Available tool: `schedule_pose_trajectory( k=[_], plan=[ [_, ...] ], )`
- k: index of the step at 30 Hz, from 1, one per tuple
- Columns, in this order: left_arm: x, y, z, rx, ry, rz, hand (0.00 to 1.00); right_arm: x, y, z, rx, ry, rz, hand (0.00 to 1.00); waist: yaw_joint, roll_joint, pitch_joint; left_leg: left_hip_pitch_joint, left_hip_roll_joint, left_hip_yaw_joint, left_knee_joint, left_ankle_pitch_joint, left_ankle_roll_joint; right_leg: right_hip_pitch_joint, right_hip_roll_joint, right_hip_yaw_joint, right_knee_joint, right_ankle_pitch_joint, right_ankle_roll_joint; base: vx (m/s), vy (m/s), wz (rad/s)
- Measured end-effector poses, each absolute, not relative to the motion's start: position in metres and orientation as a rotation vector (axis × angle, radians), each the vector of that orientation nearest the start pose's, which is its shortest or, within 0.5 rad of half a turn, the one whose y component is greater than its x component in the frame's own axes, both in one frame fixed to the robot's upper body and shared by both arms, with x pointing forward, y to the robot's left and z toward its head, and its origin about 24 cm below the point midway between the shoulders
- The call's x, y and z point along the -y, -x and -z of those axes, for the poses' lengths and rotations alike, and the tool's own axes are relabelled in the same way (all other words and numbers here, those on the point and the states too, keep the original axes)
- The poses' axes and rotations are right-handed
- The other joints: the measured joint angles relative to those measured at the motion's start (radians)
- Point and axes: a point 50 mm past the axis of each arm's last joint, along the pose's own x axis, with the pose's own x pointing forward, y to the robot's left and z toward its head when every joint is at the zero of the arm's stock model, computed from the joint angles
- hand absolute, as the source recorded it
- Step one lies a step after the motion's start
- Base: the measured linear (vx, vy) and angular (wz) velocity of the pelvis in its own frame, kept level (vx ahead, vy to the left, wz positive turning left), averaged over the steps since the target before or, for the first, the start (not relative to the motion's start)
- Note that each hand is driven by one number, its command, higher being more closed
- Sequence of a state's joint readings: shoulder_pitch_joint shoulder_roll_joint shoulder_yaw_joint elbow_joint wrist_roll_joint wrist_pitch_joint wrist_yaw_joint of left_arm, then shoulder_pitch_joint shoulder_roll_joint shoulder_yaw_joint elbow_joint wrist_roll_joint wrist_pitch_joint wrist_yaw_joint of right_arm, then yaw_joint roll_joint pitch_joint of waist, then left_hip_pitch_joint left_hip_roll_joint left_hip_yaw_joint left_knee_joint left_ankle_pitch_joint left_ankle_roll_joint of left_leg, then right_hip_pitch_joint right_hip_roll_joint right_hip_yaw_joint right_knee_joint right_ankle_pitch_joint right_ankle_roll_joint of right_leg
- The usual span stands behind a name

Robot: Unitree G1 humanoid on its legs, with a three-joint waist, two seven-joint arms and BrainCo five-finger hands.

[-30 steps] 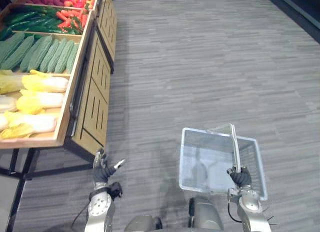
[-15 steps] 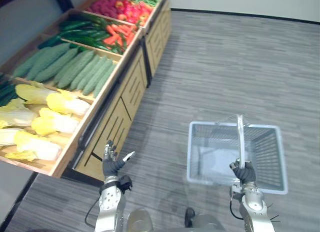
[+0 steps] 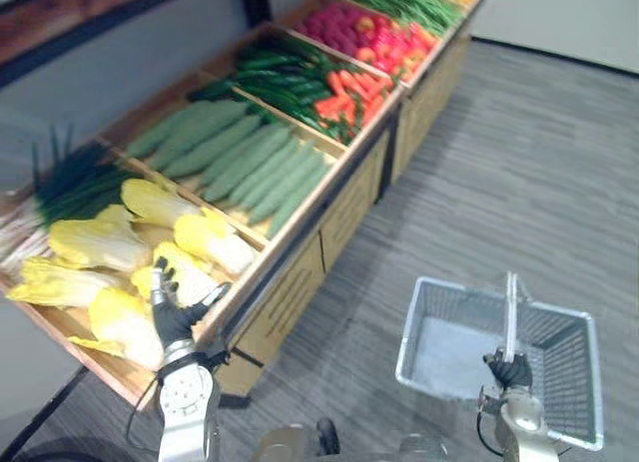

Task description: Pick vegetable in the basket

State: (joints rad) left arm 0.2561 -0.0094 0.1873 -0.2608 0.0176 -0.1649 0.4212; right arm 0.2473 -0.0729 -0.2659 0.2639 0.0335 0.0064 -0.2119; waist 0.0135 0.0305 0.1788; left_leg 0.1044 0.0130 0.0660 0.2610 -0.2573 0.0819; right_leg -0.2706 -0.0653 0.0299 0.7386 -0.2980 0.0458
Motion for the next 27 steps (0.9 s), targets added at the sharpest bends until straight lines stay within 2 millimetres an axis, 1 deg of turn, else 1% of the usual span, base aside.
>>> schedule_pose_trajectory(
  k=[1, 2, 3, 4, 5, 6, 7, 8, 9, 10, 11, 12, 13, 14, 15, 16, 17, 18, 20, 22, 23, 24, 27],
  plan=[
    [-0.223, -0.188, -0.066, 0.200, -0.041, -0.658, 0.00, 0.252, -0.151, 0.055, -0.470, 0.077, 0.559, 1.00, -0.001, -0.009, 0.004, -0.003, 0.012, -0.058, 0.043, -0.035, -0.026, -0.008, 0.032, 0.078, -0.108, 0.009, 0.013, 0.28, -0.253, 1.27],
    [-0.222, -0.189, -0.066, 0.203, -0.041, -0.651, 0.00, 0.252, -0.150, 0.054, -0.464, 0.074, 0.560, 1.00, -0.001, -0.023, 0.006, -0.013, 0.011, -0.079, 0.070, -0.053, -0.043, -0.003, 0.034, 0.116, -0.175, 0.028, 0.021, 0.31, -0.374, 1.88],
    [-0.217, -0.192, -0.064, 0.194, -0.033, -0.628, 0.00, 0.253, -0.141, 0.055, -0.463, 0.074, 0.570, 1.00, 0.001, -0.039, 0.006, -0.029, 0.014, -0.137, 0.133, -0.120, -0.097, 0.013, 0.027, 0.126, -0.205, 0.111, 0.044, 0.24, -0.298, 1.46],
    [-0.213, -0.191, -0.061, 0.178, -0.024, -0.618, 0.00, 0.253, -0.140, 0.056, -0.471, 0.074, 0.571, 1.00, 0.007, -0.033, 0.003, -0.031, 0.032, -0.152, 0.138, -0.122, -0.101, 0.017, 0.030, 0.094, -0.186, 0.095, 0.034, 0.34, -0.446, 1.56],
    [-0.209, -0.190, -0.059, 0.168, -0.022, -0.599, 0.00, 0.253, -0.138, 0.057, -0.472, 0.061, 0.576, 1.00, 0.011, -0.023, -0.003, -0.045, 0.044, -0.179, 0.145, -0.111, -0.115, 0.018, 0.021, 0.051, -0.162, 0.072, 0.022, 0.25, -0.346, 1.42],
    [-0.204, -0.192, -0.058, 0.165, -0.016, -0.568, 0.00, 0.254, -0.137, 0.057, -0.471, 0.047, 0.582, 1.00, -0.003, -0.018, -0.004, -0.086, 0.060, -0.206, 0.164, -0.098, -0.134, 0.024, 0.001, -0.030, -0.161, 0.054, 0.004, 0.23, -0.346, 1.71],
    [-0.200, -0.195, -0.059, 0.169, -0.009, -0.545, 0.00, 0.254, -0.136, 0.058, -0.472, 0.034, 0.587, 1.00, 0.000, -0.006, -0.007, -0.116, 0.082, -0.195, 0.174, -0.080, -0.147, 0.030, -0.011, -0.081, -0.167, 0.050, -0.004, 0.19, -0.367, 2.06],
    [-0.195, -0.201, -0.060, 0.175, 0.002, -0.513, 0.00, 0.255, -0.134, 0.061, -0.485, 0.017, 0.596, 1.00, 0.000, 0.006, -0.001, -0.148, 0.119, -0.135, 0.193, -0.055, -0.166, 0.057, -0.023, -0.147, -0.183, 0.050, -0.009, 0.13, -0.270, 1.68],
    [-0.193, -0.204, -0.060, 0.177, 0.006, -0.506, 0.00, 0.254, -0.133, 0.063, -0.496, 0.009, 0.598, 1.00, -0.003, 0.011, 0.002, -0.166, 0.142, -0.082, 0.219, -0.045, -0.167, 0.081, -0.029, -0.171, -0.193, 0.048, -0.022, 0.13, -0.284, 1.96],
    [-0.192, -0.209, -0.059, 0.176, 0.009, -0.490, 0.00, 0.252, -0.128, 0.069, -0.525, -0.010, 0.610, 1.00, -0.005, 0.007, 0.007, -0.184, 0.190, 0.035, 0.269, -0.044, -0.165, 0.133, -0.039, -0.215, -0.220, 0.039, -0.037, 0.07, -0.162, 1.70],
    [-0.193, -0.209, -0.058, 0.168, 0.005, -0.484, 0.00, 0.253, -0.121, 0.075, -0.556, -0.038, 0.644, 1.00, 0.000, 0.000, 0.012, -0.180, 0.234, 0.149, 0.289, -0.045, -0.163, 0.176, -0.046, -0.242, -0.244, 0.038, -0.039, 0.04, -0.134, 1.47],
    [-0.193, -0.209, -0.057, 0.164, 0.001, -0.485, 0.00, 0.254, -0.116, 0.077, -0.572, -0.037, 0.659, 1.00, 0.000, -0.004, 0.013, -0.175, 0.252, 0.198, 0.286, -0.045, -0.163, 0.191, -0.051, -0.256, -0.256, 0.038, -0.039, -0.01, -0.073, 0.89],
    [-0.196, -0.206, -0.055, 0.154, -0.007, -0.496, 0.00, 0.257, -0.111, 0.080, -0.588, -0.035, 0.676, 1.00, 0.002, -0.007, 0.015, -0.172, 0.273, 0.267, 0.256, -0.034, -0.147, 0.203, -0.061, -0.278, -0.271, 0.038, -0.039, -0.09, 0.060, 0.57],
    [-0.203, -0.204, -0.052, 0.140, -0.026, -0.504, 0.00, 0.262, -0.109, 0.083, -0.611, -0.022, 0.679, 1.00, -0.002, -0.001, 0.018, -0.161, 0.267, 0.310, 0.152, 0.049, -0.151, 0.191, -0.077, -0.280, -0.267, 0.035, -0.021, -0.15, 0.146, 0.49],
    [-0.209, -0.203, -0.049, 0.122, -0.061, -0.503, 0.00, 0.256, -0.107, 0.089, -0.636, -0.043, 0.670, 1.00, 0.001, -0.021, 0.012, -0.156, 0.235, 0.310, 0.104, 0.064, -0.155, 0.178, -0.093, -0.265, -0.271, 0.035, -0.011, -0.13, 0.159, 0.27],
    [-0.209, -0.203, -0.048, 0.118, -0.067, -0.502, 0.00, 0.255, -0.106, 0.090, -0.641, -0.048, 0.666, 1.00, 0.001, -0.026, 0.011, -0.155, 0.229, 0.311, 0.097, 0.067, -0.156, 0.175, -0.095, -0.261, -0.272, 0.037, -0.010, -0.10, 0.115, 0.09],
    [-0.213, -0.203, -0.042, 0.085, -0.100, -0.495, 0.00, 0.248, -0.106, 0.093, -0.655, -0.058, 0.632, 1.00, 0.005, -0.038, 0.010, -0.150, 0.212, 0.316, 0.068, 0.085, -0.155, 0.170, -0.093, -0.242, -0.286, 0.052, -0.004, -0.06, 0.066, -0.01],
    [-0.217, -0.202, -0.036, 0.052, -0.122, -0.495, 0.00, 0.243, -0.109, 0.094, -0.656, -0.062, 0.605, 1.00, 0.004, -0.040, 0.008, -0.144, 0.198, 0.318, 0.047, 0.097, -0.159, 0.170, -0.094, -0.233, -0.300, 0.066, 0.007, -0.06, 0.079, -0.02],
    [-0.221, -0.201, -0.032, 0.030, -0.144, -0.497, 0.00, 0.241, -0.113, 0.096, -0.664, -0.061, 0.580, 1.00, 0.004, -0.039, 0.006, -0.133, 0.184, 0.322, 0.014, 0.113, -0.156, 0.170, -0.094, -0.221, -0.318, 0.082, 0.010, -0.03, 0.043, -0.10],
    [-0.225, -0.203, -0.029, 0.009, -0.210, -0.484, 0.00, 0.238, -0.117, 0.097, -0.666, -0.060, 0.559, 1.00, 0.001, -0.038, 0.004, -0.104, 0.159, 0.335, -0.063, 0.154, -0.161, 0.169, -0.093, -0.202, -0.343, 0.097, 0.016, -0.02, 0.028, -0.12],
    [-0.227, -0.203, -0.027, 0.001, -0.226, -0.482, 0.00, 0.237, -0.117, 0.097, -0.667, -0.055, 0.551, 1.00, 0.000, -0.037, 0.003, -0.093, 0.156, 0.342, -0.085, 0.164, -0.163, 0.169, -0.090, -0.194, -0.348, 0.100, 0.016, 0.00, 0.003, -0.17],
    [-0.229, -0.204, -0.024, -0.015, -0.254, -0.478, 0.00, 0.235, -0.118, 0.098, -0.671, -0.044, 0.539, 1.00, -0.001, -0.037, 0.001, -0.082, 0.147, 0.349, -0.111, 0.178, -0.166, 0.166, -0.085, -0.186, -0.357, 0.106, 0.014, 0.01, -0.005, -0.23],
    [-0.235, -0.216, -0.019, -0.043, -0.300, -0.460, 0.00, 0.236, -0.120, 0.102, -0.692, -0.020, 0.495, 1.00, -0.010, -0.040, -0.008, -0.071, 0.144, 0.359, -0.167, 0.215, -0.172, 0.152, -0.064, -0.168, -0.381, 0.128, 0.004, 0.03, -0.028, -0.19]
  ],
)
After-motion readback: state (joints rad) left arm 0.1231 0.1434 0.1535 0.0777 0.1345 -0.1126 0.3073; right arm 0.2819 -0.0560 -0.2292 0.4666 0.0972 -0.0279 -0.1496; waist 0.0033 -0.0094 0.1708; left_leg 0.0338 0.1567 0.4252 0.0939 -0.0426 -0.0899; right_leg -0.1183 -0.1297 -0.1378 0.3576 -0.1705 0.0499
